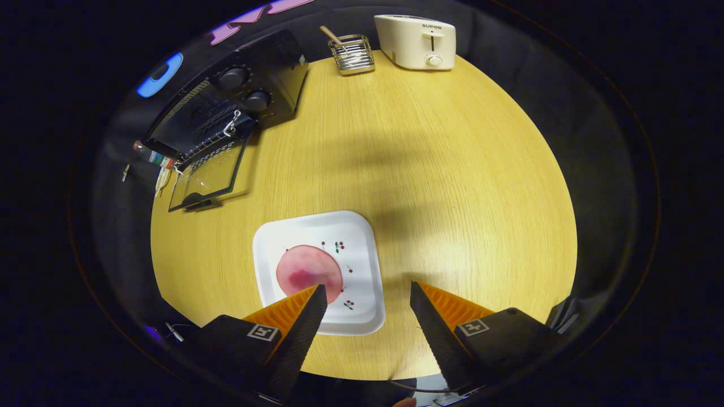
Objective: Open the toaster oven, put the food inside, and close the toaster oven door.
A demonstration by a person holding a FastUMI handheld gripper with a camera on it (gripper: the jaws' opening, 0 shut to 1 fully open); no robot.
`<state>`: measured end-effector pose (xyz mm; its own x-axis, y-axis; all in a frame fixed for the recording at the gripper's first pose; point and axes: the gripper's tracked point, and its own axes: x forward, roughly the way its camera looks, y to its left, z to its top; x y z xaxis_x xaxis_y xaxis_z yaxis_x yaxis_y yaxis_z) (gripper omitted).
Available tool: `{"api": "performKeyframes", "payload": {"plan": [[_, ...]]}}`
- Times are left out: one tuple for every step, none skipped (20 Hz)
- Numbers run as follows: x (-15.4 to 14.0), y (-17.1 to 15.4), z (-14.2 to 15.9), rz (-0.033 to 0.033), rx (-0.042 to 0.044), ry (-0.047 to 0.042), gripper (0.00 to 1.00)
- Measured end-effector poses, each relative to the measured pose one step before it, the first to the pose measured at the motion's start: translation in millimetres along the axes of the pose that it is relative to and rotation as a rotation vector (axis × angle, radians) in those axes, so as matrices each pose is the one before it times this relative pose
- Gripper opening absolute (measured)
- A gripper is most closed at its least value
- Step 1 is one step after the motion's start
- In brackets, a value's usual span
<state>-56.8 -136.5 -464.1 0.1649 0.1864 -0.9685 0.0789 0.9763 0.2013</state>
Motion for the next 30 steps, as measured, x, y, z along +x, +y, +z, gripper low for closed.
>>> {"api": "performKeyframes", "payload": {"plan": [[3.83,-1.52,-3.06,0.00239,-0.00157,0.01435,0.98],[3.94,-1.93,-1.88,-0.00005,-0.00260,0.01220,0.98],[4.81,-0.38,-1.14,0.00621,-0.00099,0.01390,0.98],[3.15,0.71,-1.63,0.00529,0.00276,0.01389,0.98],[3.78,-0.36,-0.17,0.00361,0.00023,0.01353,0.97],[4.39,-0.26,-2.07,0.00185,-0.00053,0.01762,0.93],[-2.49,-2.34,-0.16,-0.01225,-0.00182,0.01123,0.85],[5.57,1.97,4.46,0.01705,-0.00203,0.00132,0.68],[1.46,0.15,-0.02,0.00187,-0.00045,0.01101,0.60],[-2.20,-0.72,2.86,0.00974,0.00929,-0.00415,0.38],[6.40,-0.42,-3.48,0.01785,-0.02137,0.00388,0.15],[-8.88,1.80,-9.11,0.03396,-0.04930,0.02325,0.08],[3.05,-0.17,0.71,0.01357,-0.02261,-0.01859,0.08],[-2.32,0.65,-1.17,0.01936,0.00149,-0.00971,0.05],[0.21,3.30,0.58,0.03501,0.03073,-0.01827,0.05],[-4.03,4.94,2.93,0.05335,0.05276,-0.02485,0.05],[-5.98,6.95,1.50,0.06252,0.06908,-0.02225,0.05],[-2.60,5.89,-1.35,0.04400,0.05769,-0.01314,0.05],[-3.96,4.96,-2.91,0.03900,0.05513,-0.01614,0.05],[-3.08,3.36,-0.89,0.02774,0.05111,-0.01733,0.05],[-1.44,2.79,-2.24,0.01978,0.03753,-0.01409,0.05],[-2.23,3.68,-2.47,0.01832,0.03255,-0.01479,0.05],[-2.46,7.94,-3.01,0.02304,0.02623,-0.01590,0.05],[-2.02,8.76,-3.85,0.02093,0.02355,-0.01516,0.05],[-2.28,10.77,-3.07,0.02398,0.02828,-0.01858,0.05],[0.04,8.75,-3.39,0.01743,0.02293,-0.01516,0.05],[0.05,13.21,-4.84,0.02060,0.02862,-0.01872,0.05],[1.75,13.63,-3.82,0.02250,0.03005,-0.01962,0.05],[2.22,13.88,-5.13,0.02050,0.03057,-0.01803,0.05],[3.78,13.82,-4.77,0.01921,0.03032,-0.01895,0.05]]}}
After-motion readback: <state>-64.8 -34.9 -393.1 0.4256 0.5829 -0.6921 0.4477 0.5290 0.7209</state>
